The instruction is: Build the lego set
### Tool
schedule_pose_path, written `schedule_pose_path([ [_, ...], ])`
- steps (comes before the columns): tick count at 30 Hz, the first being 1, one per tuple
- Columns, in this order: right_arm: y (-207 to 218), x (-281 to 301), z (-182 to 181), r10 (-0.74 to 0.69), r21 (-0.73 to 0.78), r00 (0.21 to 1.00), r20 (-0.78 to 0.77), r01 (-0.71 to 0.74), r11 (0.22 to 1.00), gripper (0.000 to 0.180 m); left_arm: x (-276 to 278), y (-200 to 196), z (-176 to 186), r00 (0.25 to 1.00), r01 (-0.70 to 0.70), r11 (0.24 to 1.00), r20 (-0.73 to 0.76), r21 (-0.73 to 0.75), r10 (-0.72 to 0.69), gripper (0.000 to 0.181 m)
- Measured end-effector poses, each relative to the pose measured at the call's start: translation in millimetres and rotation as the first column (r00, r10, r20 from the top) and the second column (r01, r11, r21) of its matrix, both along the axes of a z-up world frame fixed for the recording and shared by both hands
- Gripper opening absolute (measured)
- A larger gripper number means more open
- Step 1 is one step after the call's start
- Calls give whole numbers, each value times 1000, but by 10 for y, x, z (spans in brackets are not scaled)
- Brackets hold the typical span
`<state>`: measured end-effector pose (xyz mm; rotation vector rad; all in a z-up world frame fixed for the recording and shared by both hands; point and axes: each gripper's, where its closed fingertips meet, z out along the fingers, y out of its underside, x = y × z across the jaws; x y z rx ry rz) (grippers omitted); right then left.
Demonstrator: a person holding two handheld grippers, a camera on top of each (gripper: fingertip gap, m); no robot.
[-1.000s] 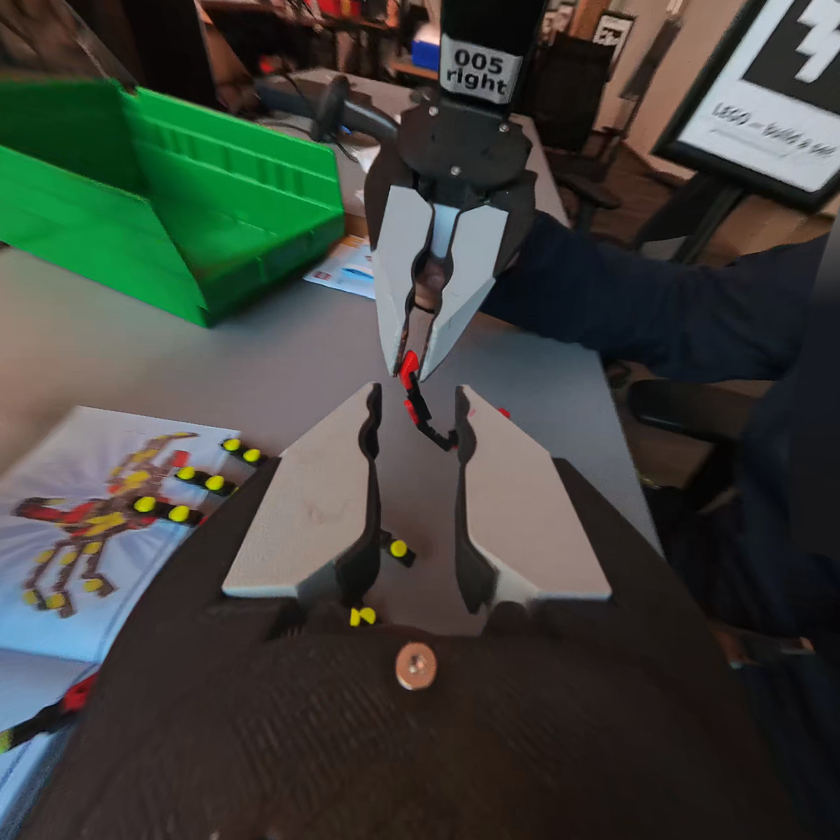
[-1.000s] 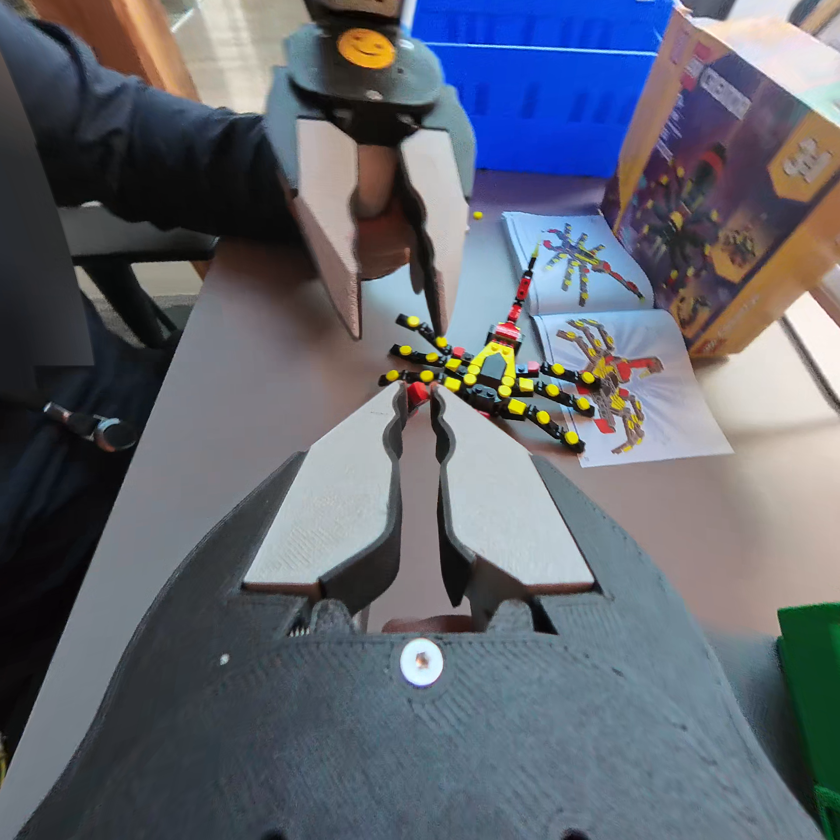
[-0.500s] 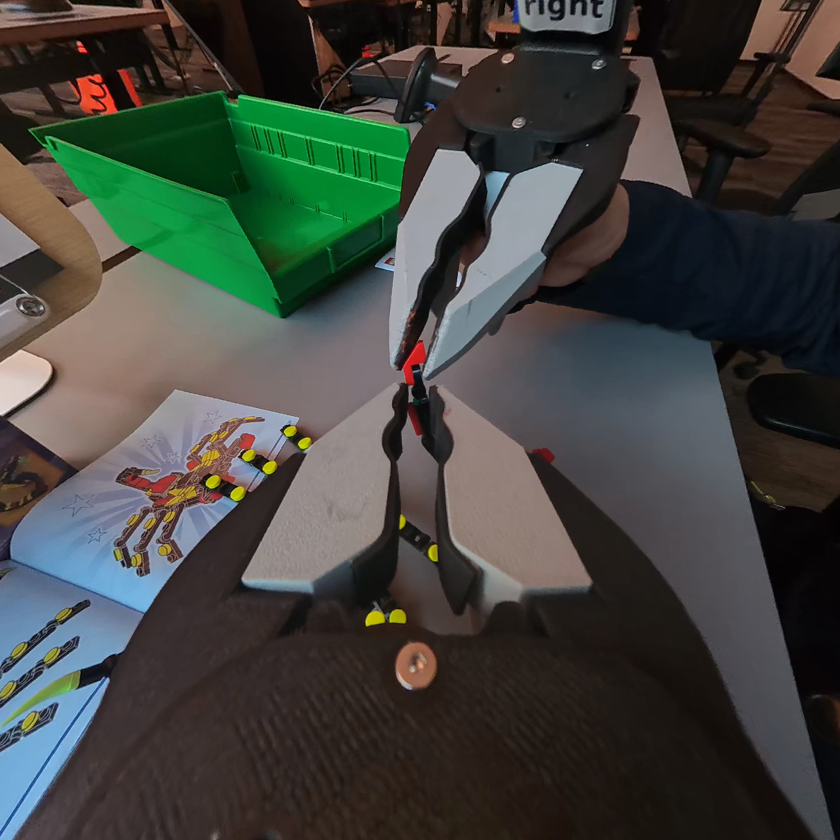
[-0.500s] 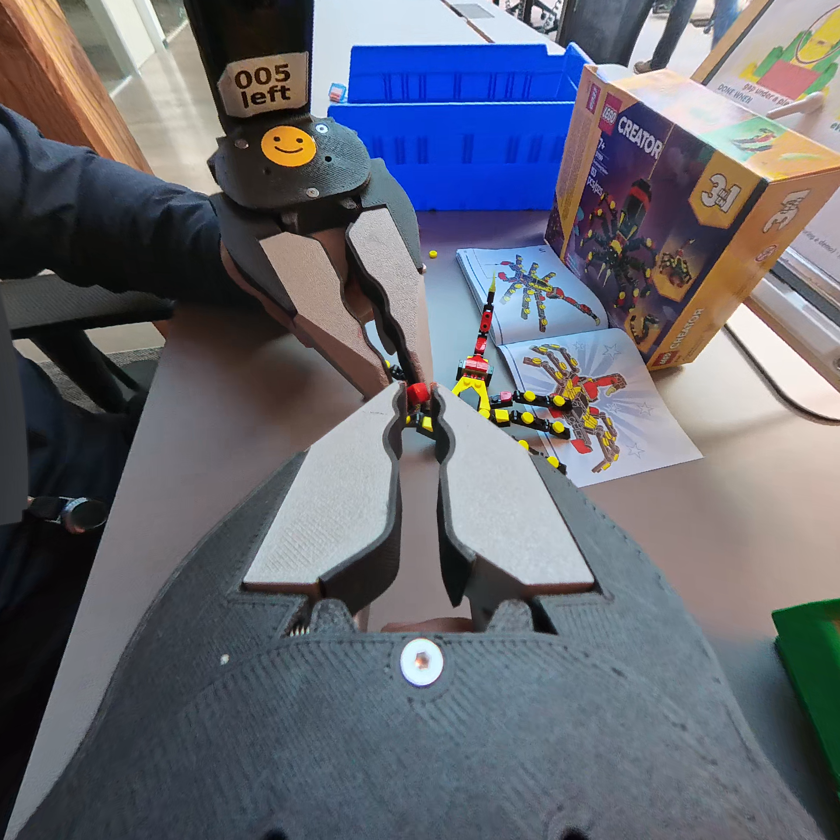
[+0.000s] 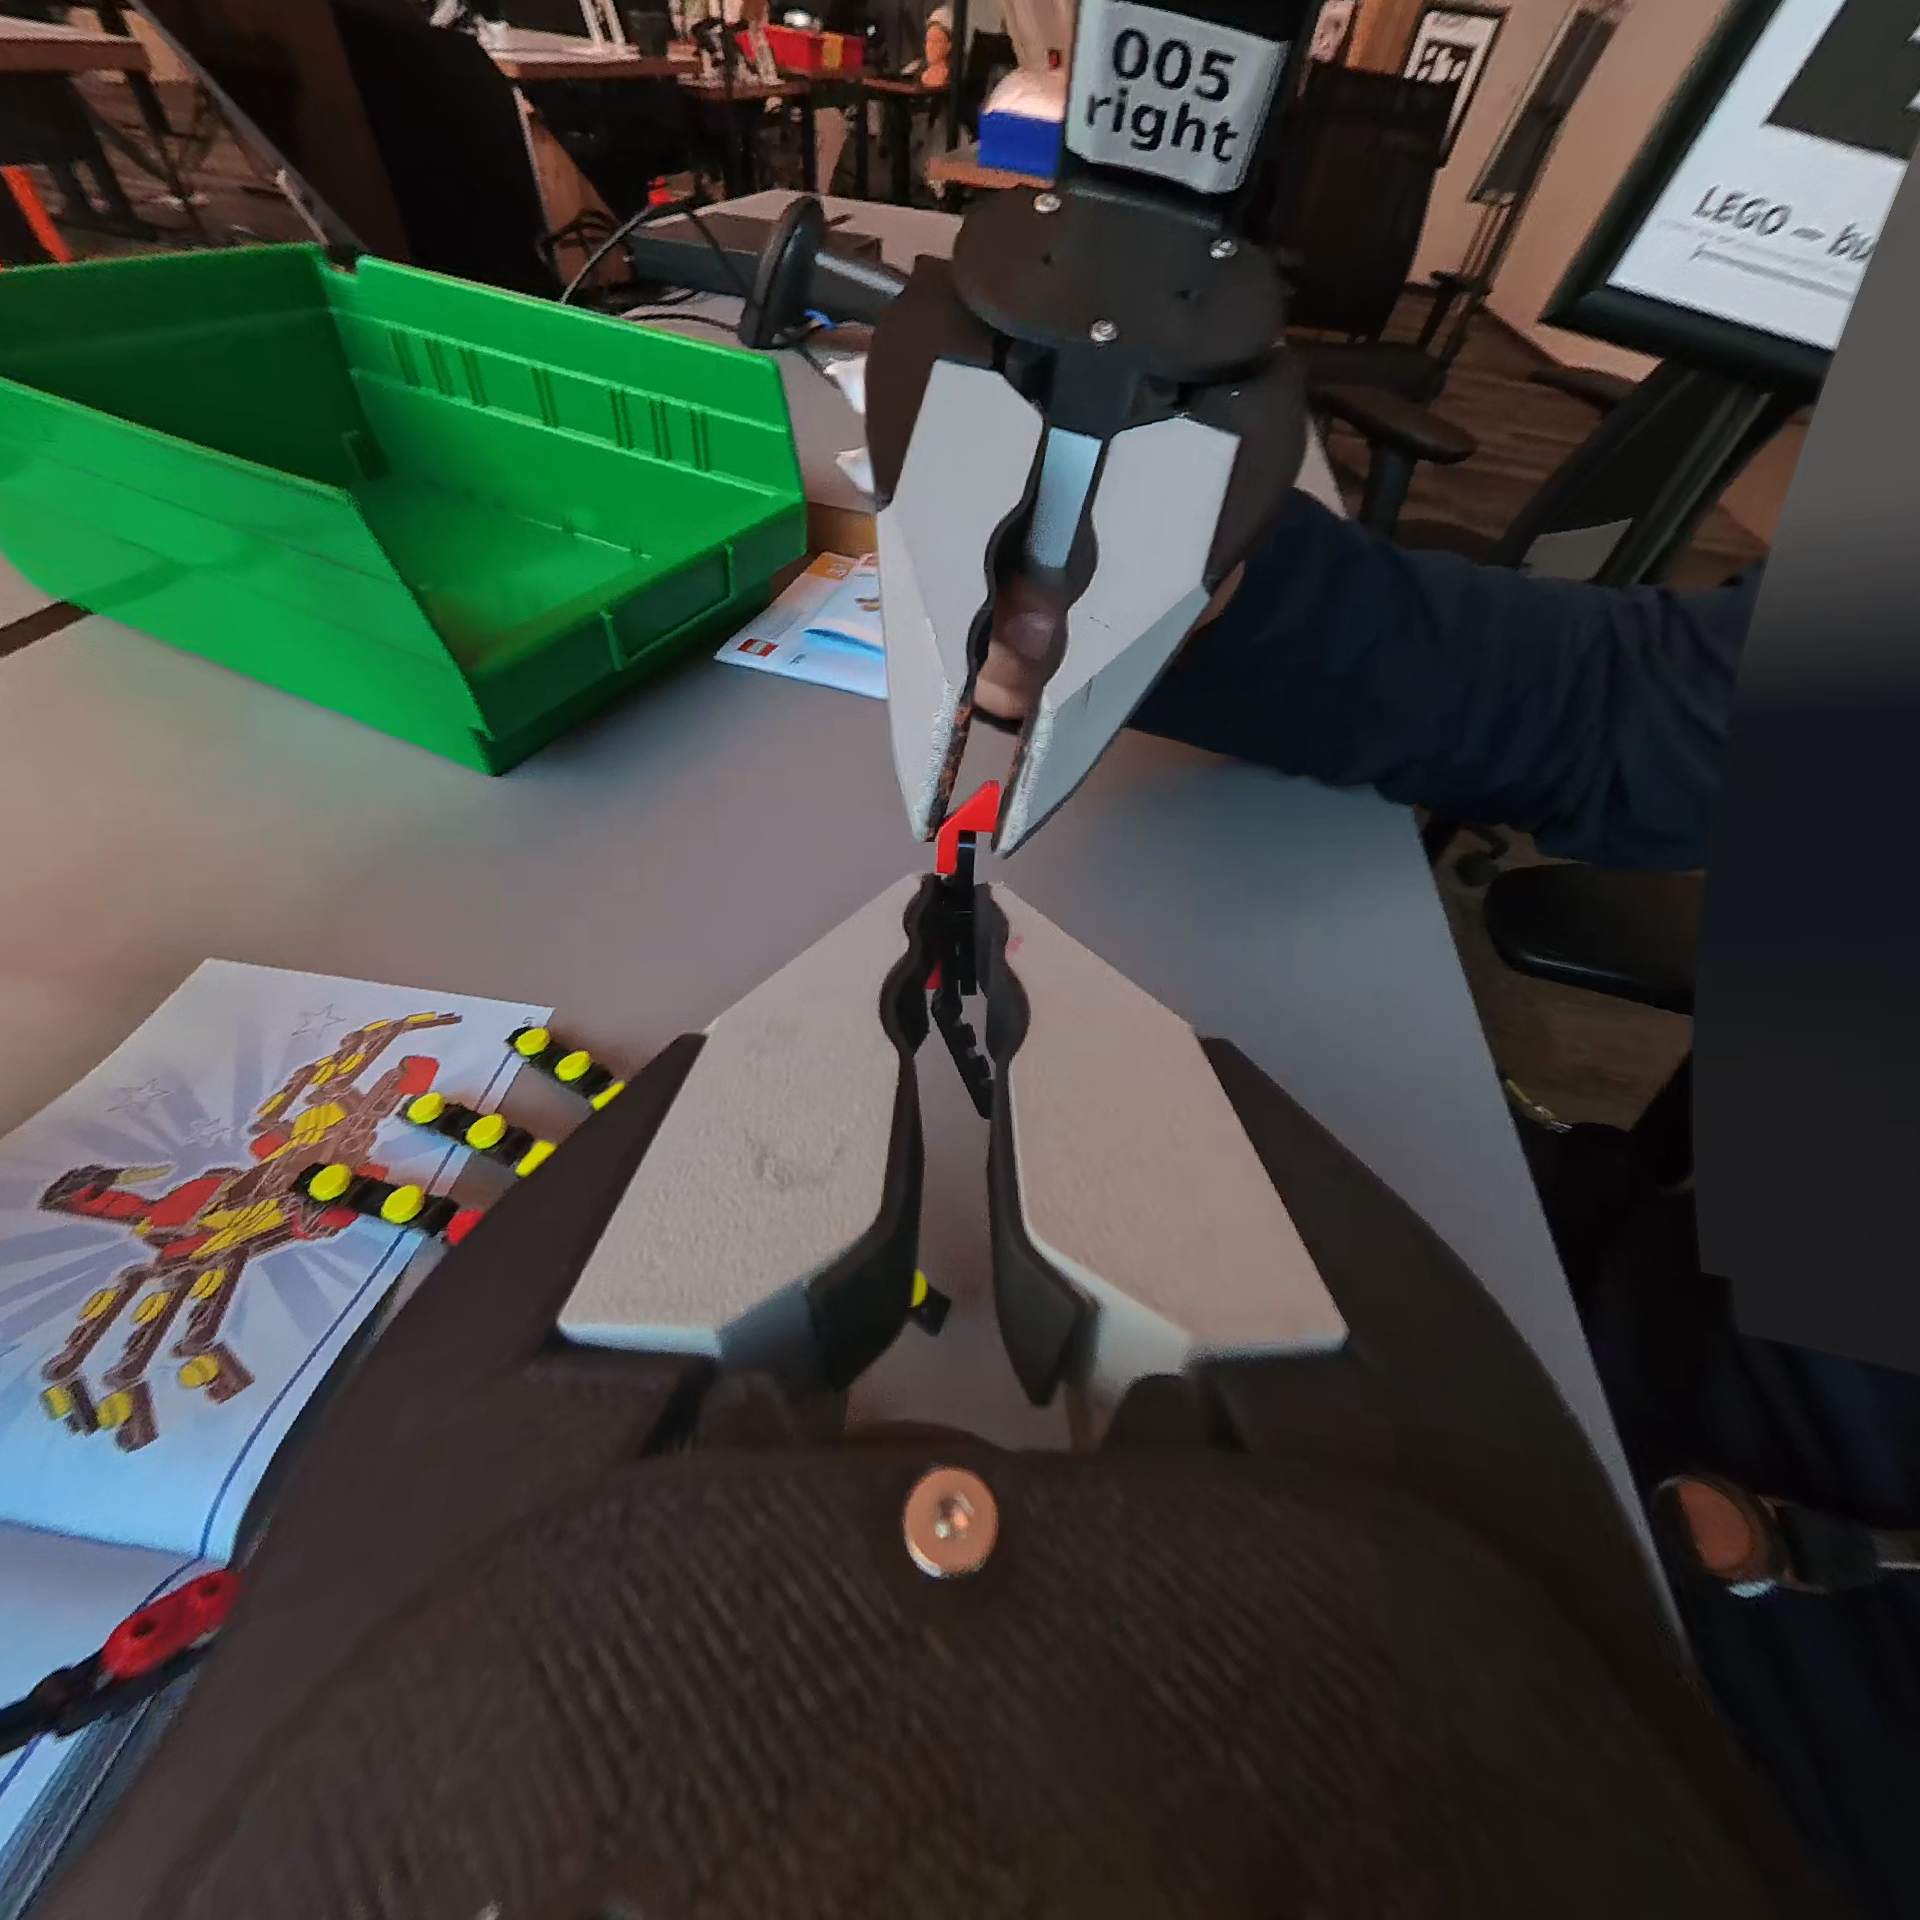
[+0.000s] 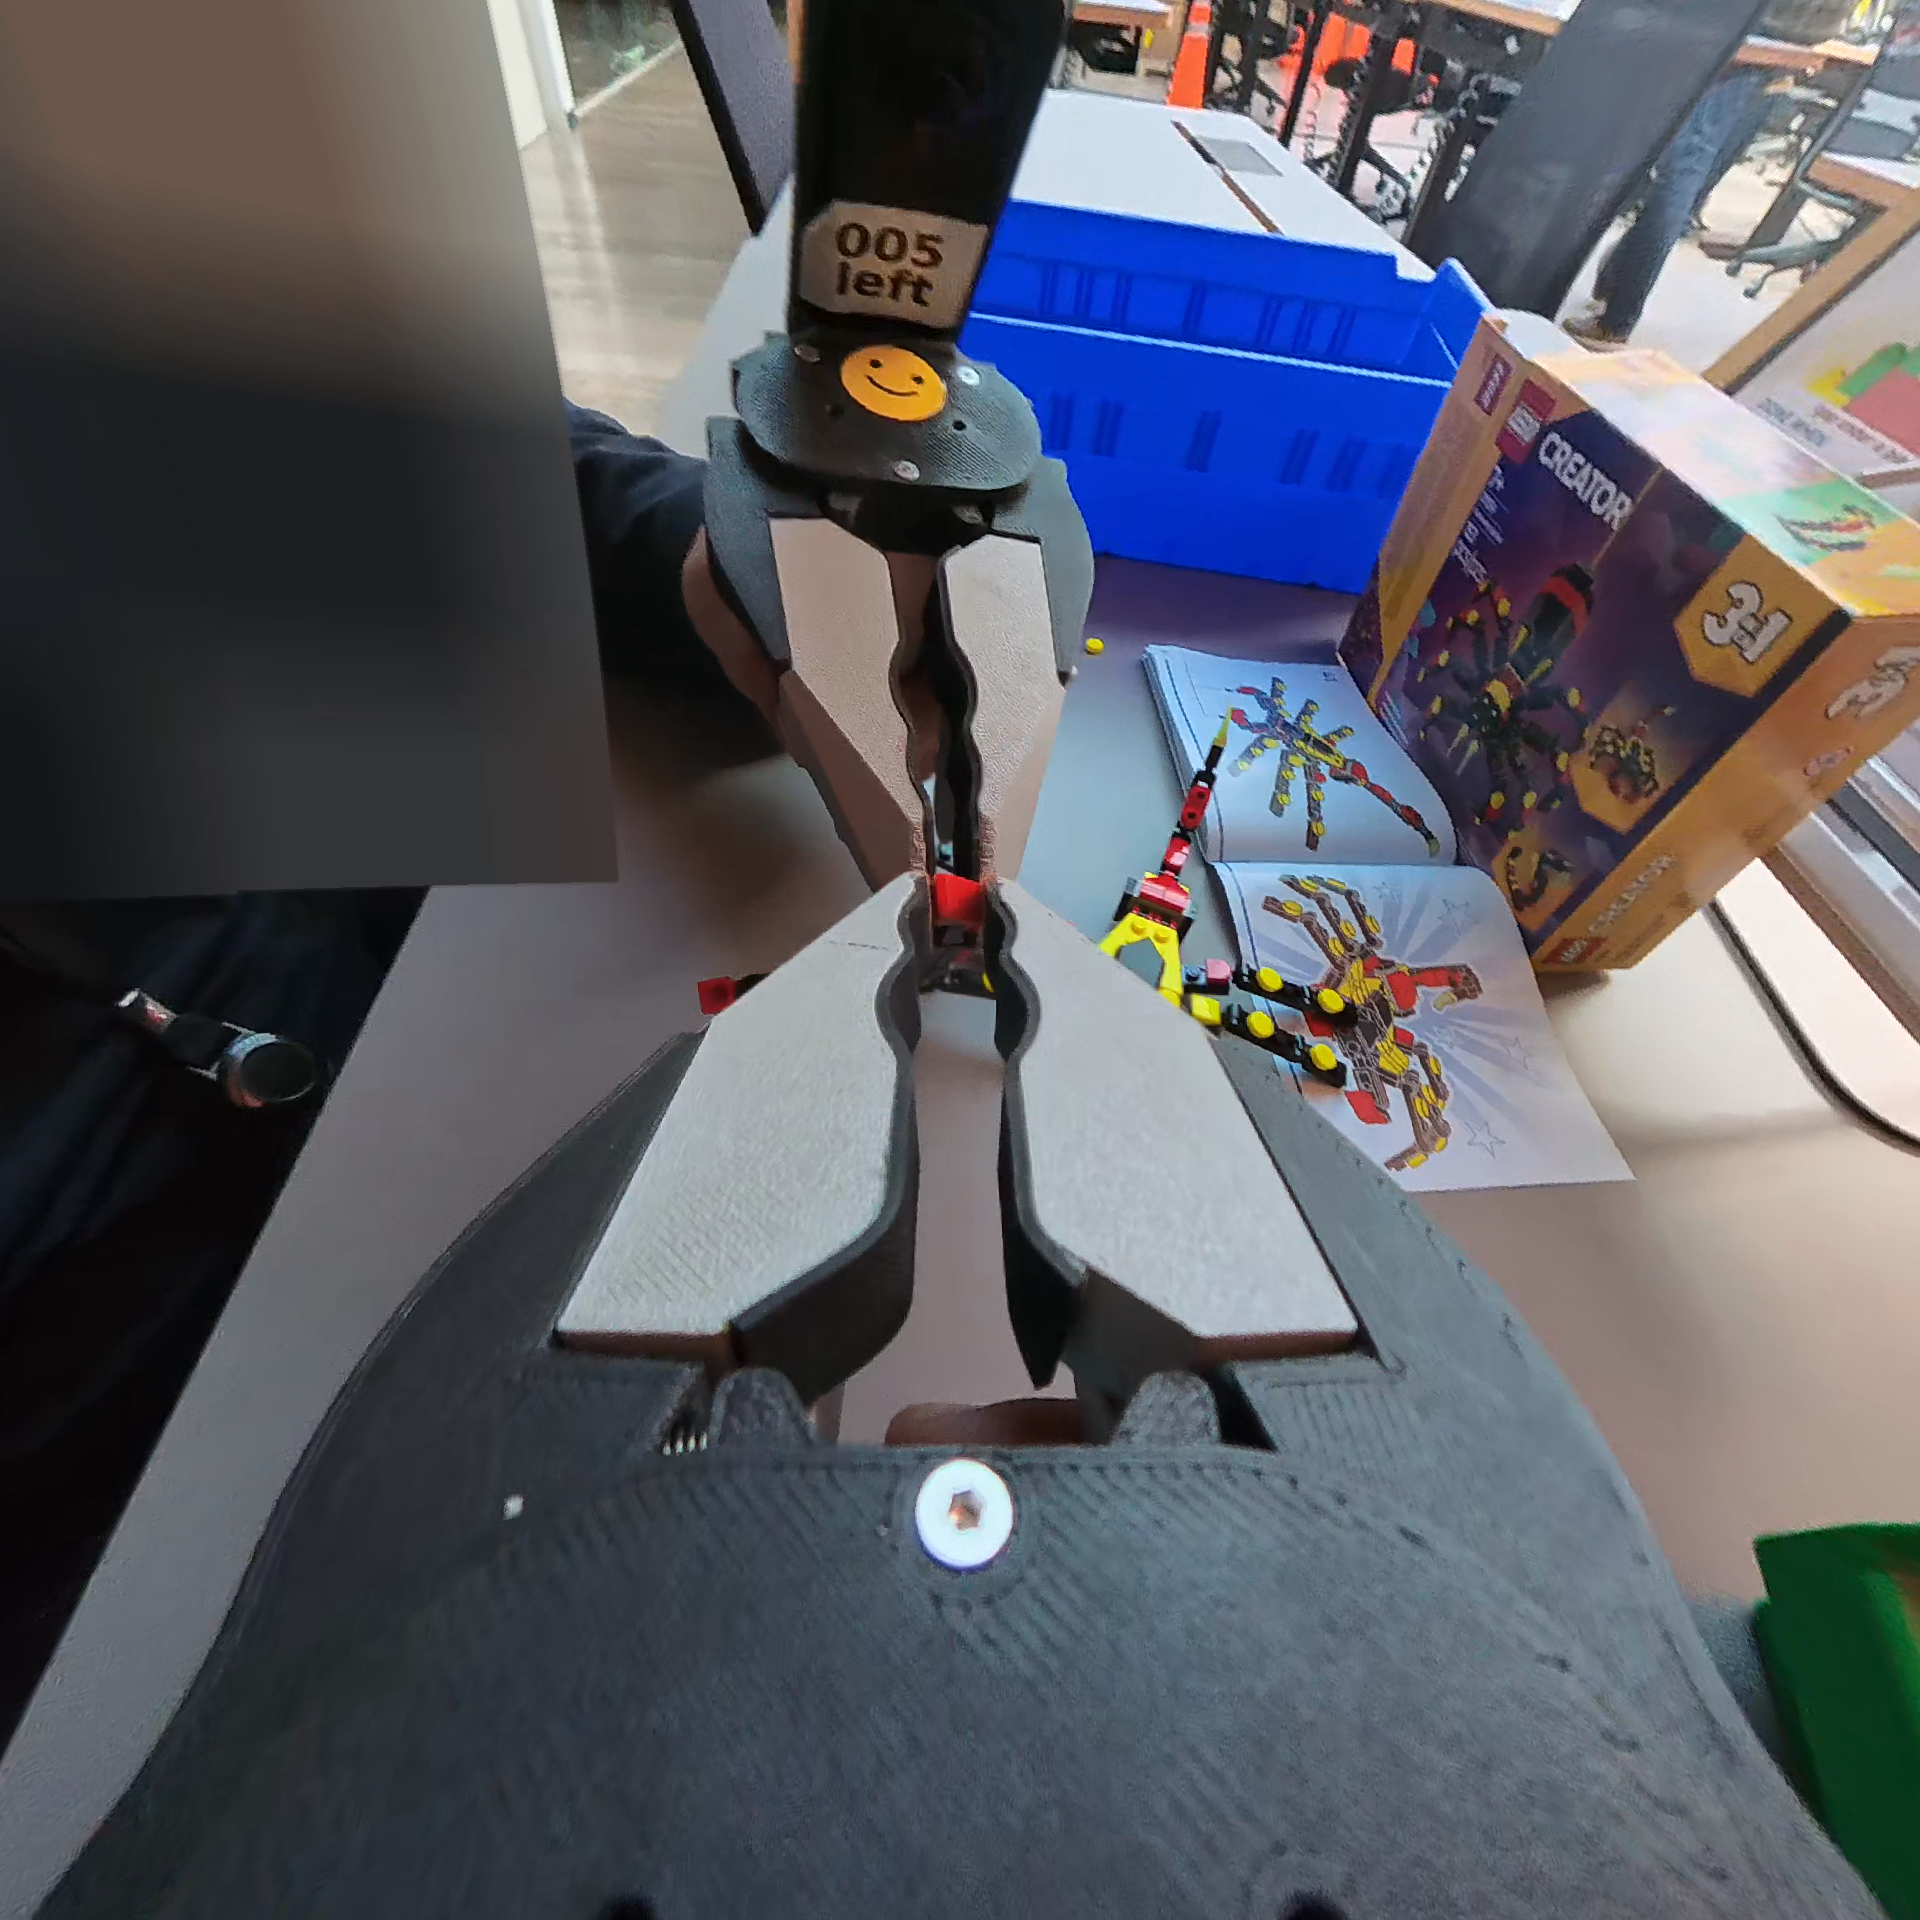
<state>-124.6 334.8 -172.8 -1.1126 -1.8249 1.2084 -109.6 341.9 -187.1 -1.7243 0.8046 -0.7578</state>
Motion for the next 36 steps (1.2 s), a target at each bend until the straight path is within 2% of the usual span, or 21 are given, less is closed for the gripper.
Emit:
schedule_pose_path([
  [3,-49,11,32,31,-49,1000,5,-31,998,5,25,-54,28,999,38,999,9,8,-38,2],
  [6,-105,21,133,94,-240,996,-2,-92,966,6,39,-116,123,998,66,993,-5,93,-66,2],
  [10,-127,21,210,174,-515,985,7,-146,845,5,34,-156,200,997,77,980,-24,181,-74,2],
  [13,-138,40,254,241,-694,971,8,-168,700,4,61,-191,242,996,90,967,-29,238,-86,2],
  [16,-117,65,285,267,-754,964,-11,-183,631,5,88,-191,262,996,89,963,-28,256,-85,2],
  [20,34,75,358,197,-734,979,-53,-172,657,4,107,-176,183,993,83,951,-100,298,-55,2],
  [21,100,68,354,158,-719,986,-50,-145,680,4,109,-169,176,993,76,948,-112,308,-44,2],
  [23,315,5,133,15,-602,999,52,20,798,5,104,-159,159,989,70,943,-145,324,-24,2],
  [25,618,-2,-257,-178,-343,962,205,241,908,5,19,-72,178,985,4,938,-162,347,55,2],
  [27,807,54,-489,-286,-121,919,273,328,937,5,-118,18,259,983,-78,927,-129,366,134,3],
  [29,875,103,-656,-334,81,891,307,325,942,9,-190,25,305,986,-91,928,-97,362,134,3],
  [32,839,179,-927,-353,347,861,367,225,910,18,-241,63,239,975,-99,918,-147,383,166,3],
  [34,735,179,-1038,-320,382,859,400,162,910,24,-233,92,186,969,-106,920,-167,378,181,3],
  [36,690,141,-1025,-307,340,861,404,170,925,30,-241,125,170,966,-130,919,-162,372,202,3],
])
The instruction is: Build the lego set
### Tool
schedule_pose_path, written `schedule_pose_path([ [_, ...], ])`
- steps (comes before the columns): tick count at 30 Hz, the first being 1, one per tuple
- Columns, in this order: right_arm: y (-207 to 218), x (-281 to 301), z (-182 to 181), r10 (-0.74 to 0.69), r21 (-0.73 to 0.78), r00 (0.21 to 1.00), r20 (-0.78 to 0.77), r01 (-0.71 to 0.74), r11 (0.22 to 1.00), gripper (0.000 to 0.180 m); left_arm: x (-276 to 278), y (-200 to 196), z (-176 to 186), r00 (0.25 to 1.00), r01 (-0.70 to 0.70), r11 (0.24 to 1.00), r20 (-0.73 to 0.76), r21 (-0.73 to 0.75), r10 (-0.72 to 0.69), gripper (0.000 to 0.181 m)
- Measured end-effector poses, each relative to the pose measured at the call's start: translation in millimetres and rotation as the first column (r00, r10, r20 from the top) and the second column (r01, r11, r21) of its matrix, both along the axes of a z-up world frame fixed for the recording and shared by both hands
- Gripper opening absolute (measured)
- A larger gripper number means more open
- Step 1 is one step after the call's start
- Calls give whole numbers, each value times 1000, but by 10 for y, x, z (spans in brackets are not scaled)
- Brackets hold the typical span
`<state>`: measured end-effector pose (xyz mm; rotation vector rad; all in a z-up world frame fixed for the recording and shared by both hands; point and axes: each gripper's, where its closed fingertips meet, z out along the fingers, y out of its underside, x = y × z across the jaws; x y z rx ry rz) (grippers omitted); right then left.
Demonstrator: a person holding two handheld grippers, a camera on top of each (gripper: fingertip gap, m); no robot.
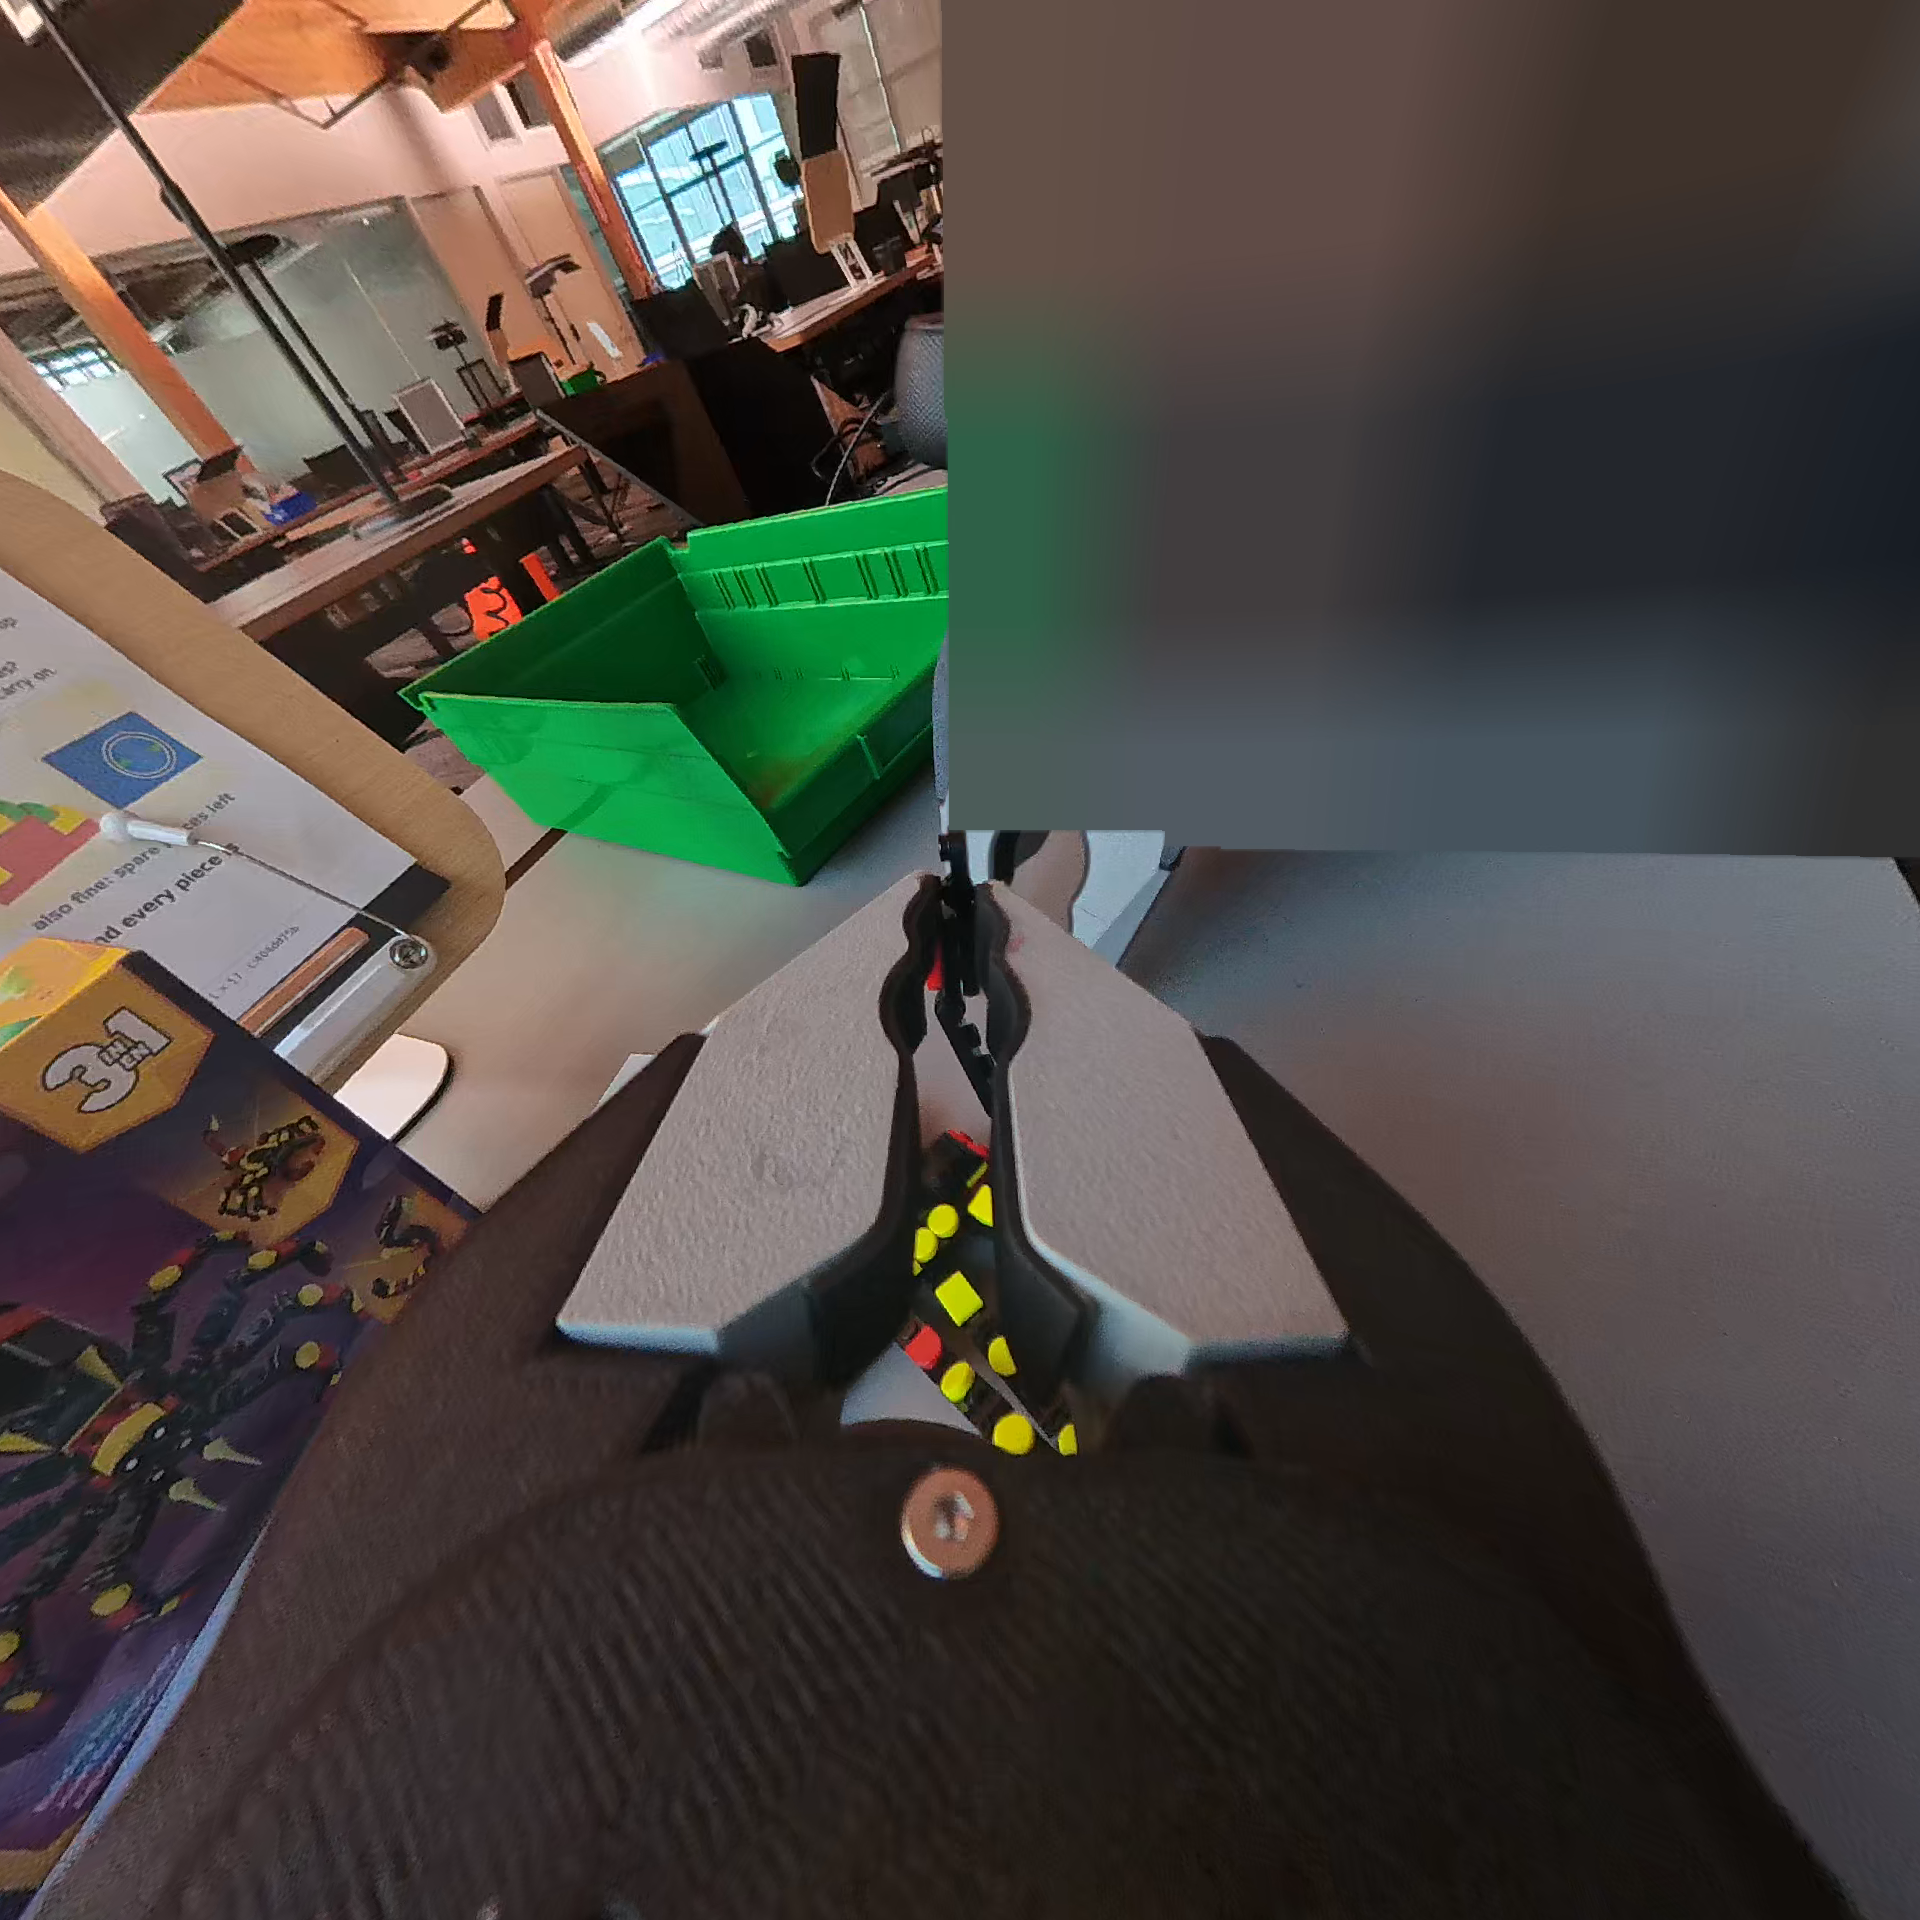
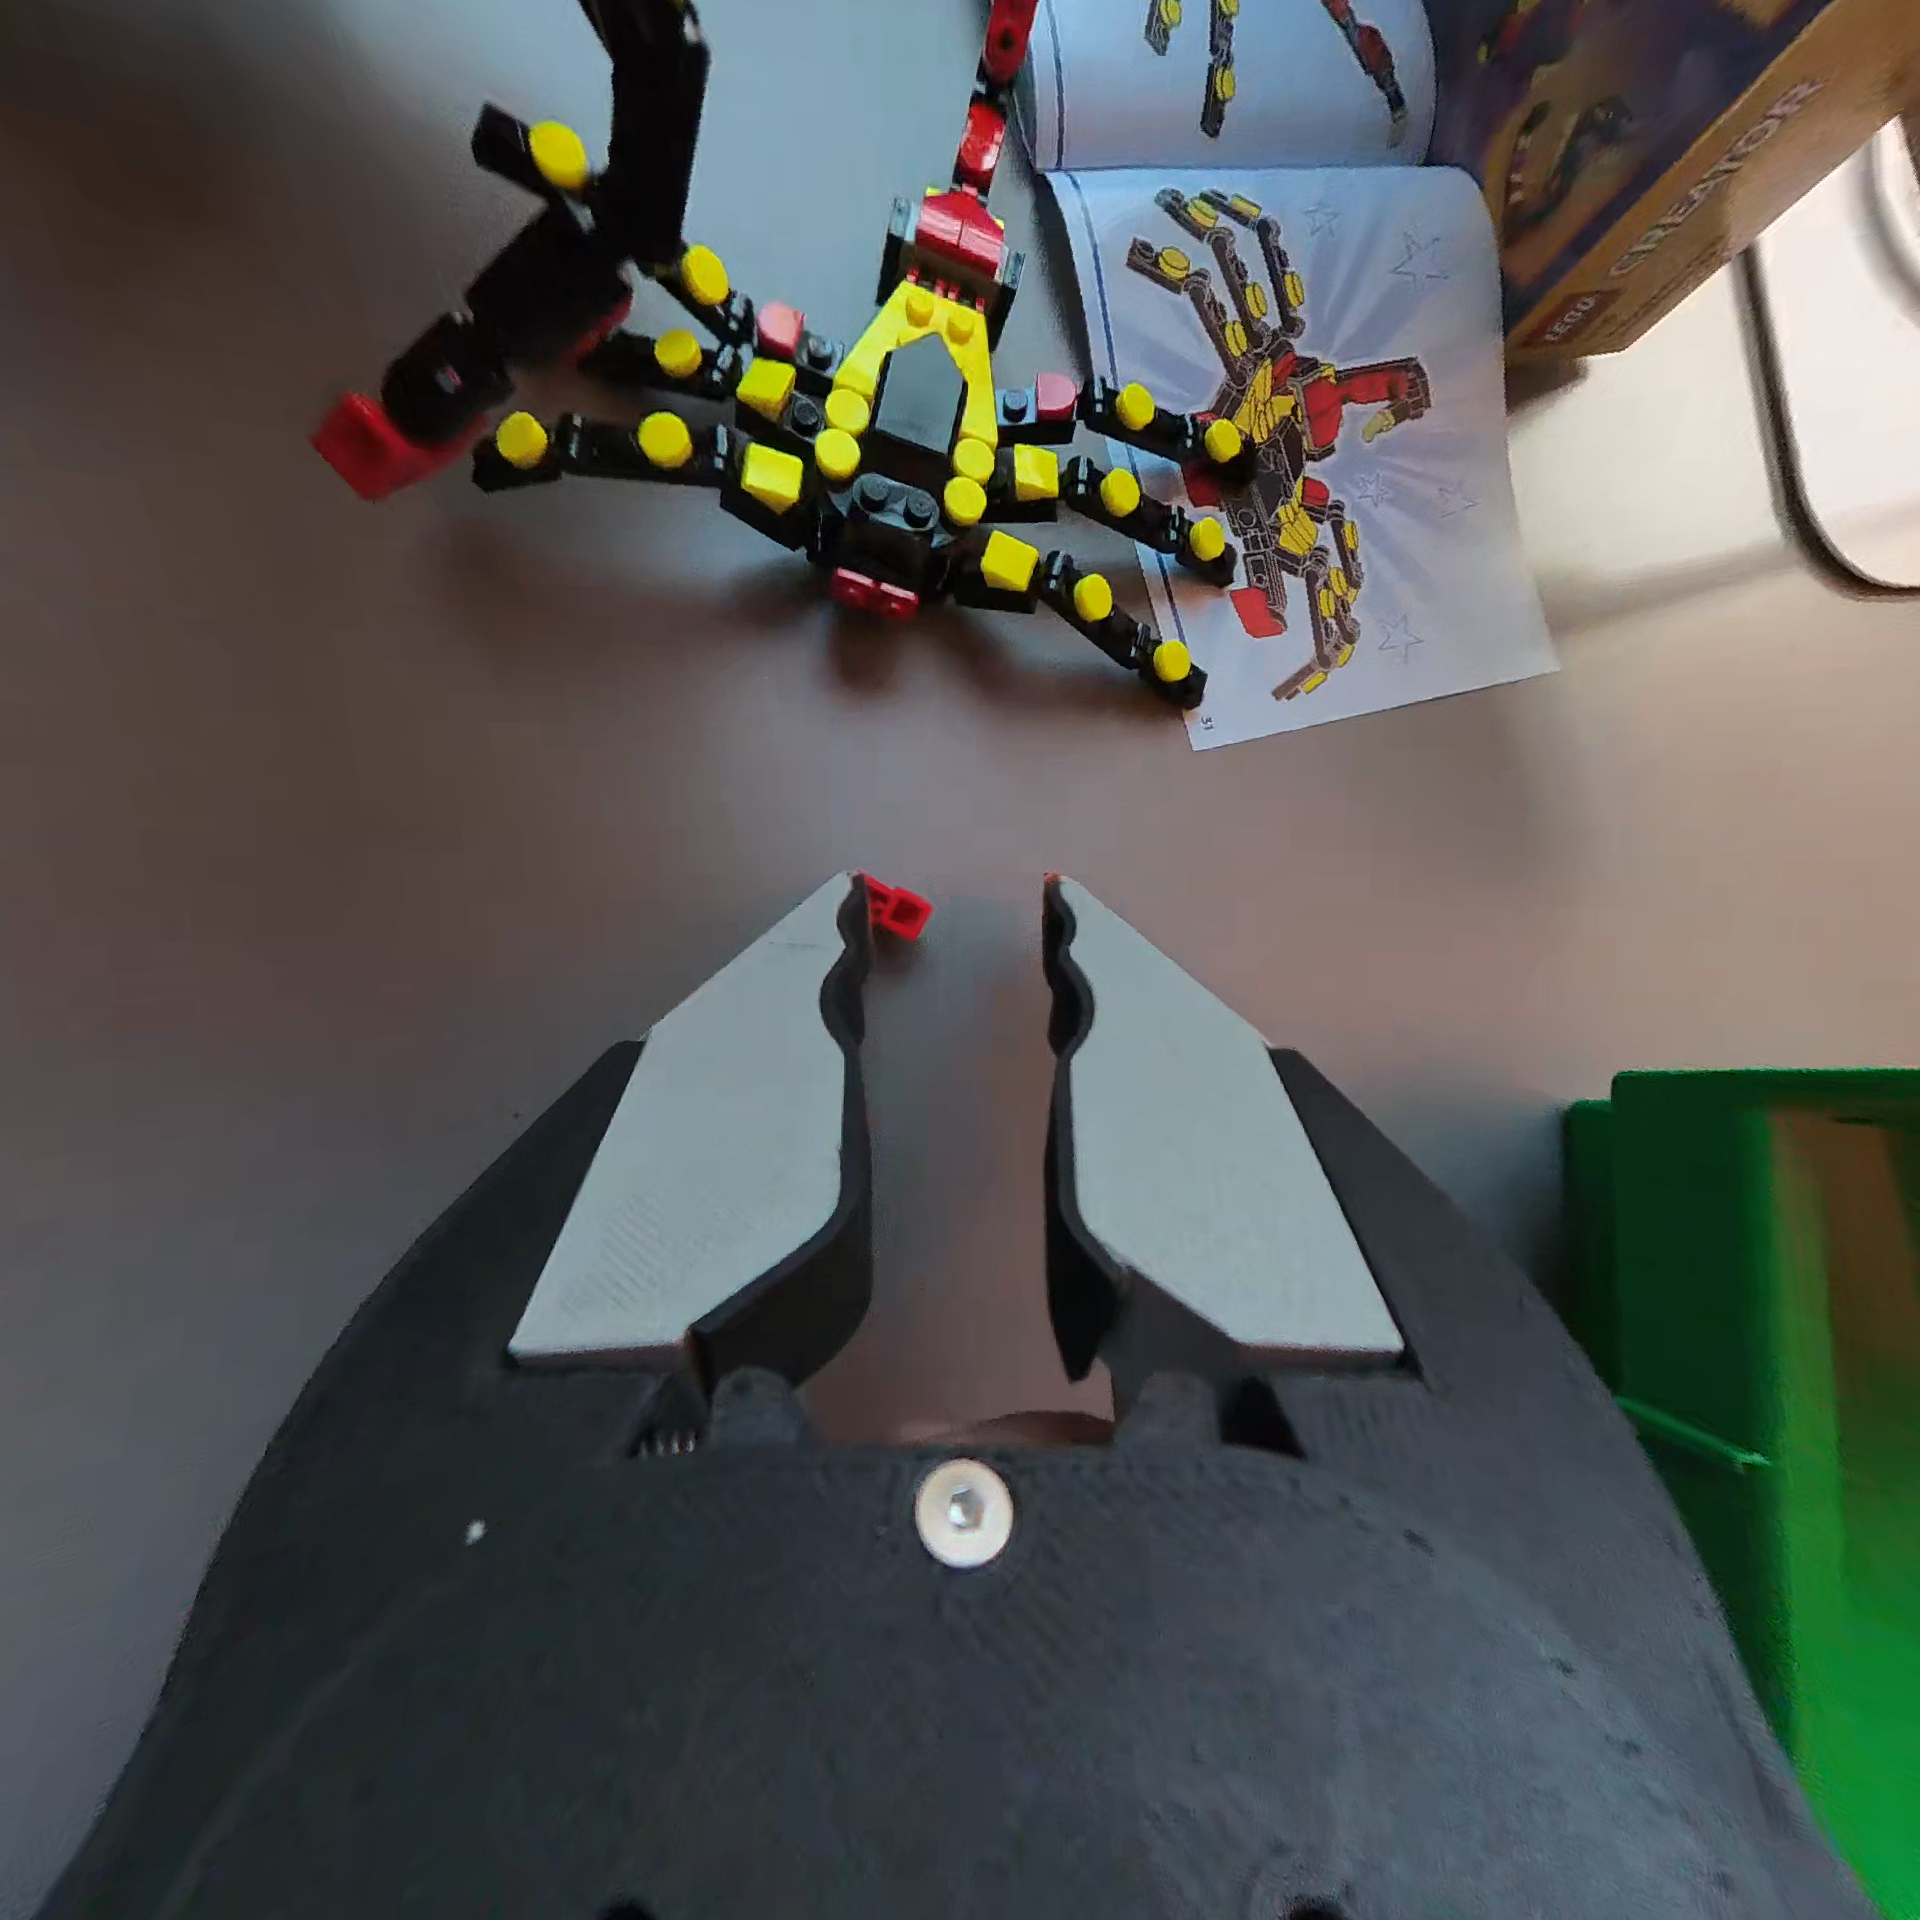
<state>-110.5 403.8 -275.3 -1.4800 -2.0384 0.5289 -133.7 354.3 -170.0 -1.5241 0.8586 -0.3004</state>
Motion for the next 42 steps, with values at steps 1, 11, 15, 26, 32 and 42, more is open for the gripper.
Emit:
schedule_pose_path([
  [1,-15,-7,31,-7,-36,1000,-10,6,999,32,-1,4,7,1000,-3,1000,7,3,3,3],
  [11,-819,-198,818,35,-735,967,-254,-216,642,39,-121,-26,385,994,-98,964,63,248,85,3],
  [15,-864,-251,835,-6,-858,974,-228,-198,474,27,-57,-63,401,997,-80,954,44,288,70,3],
  [26,-682,-256,994,-80,-811,939,-334,-243,533,3,-32,-170,570,995,-100,911,46,401,89,2],
  [32,-207,-285,1052,-165,-380,865,-473,-31,925,3,-205,84,350,965,-137,988,237,71,117,35],
  [42,-502,-262,1247,0,-237,815,-579,-168,957,3,29,17,155,951,86,993,304,-83,-57,33],
])
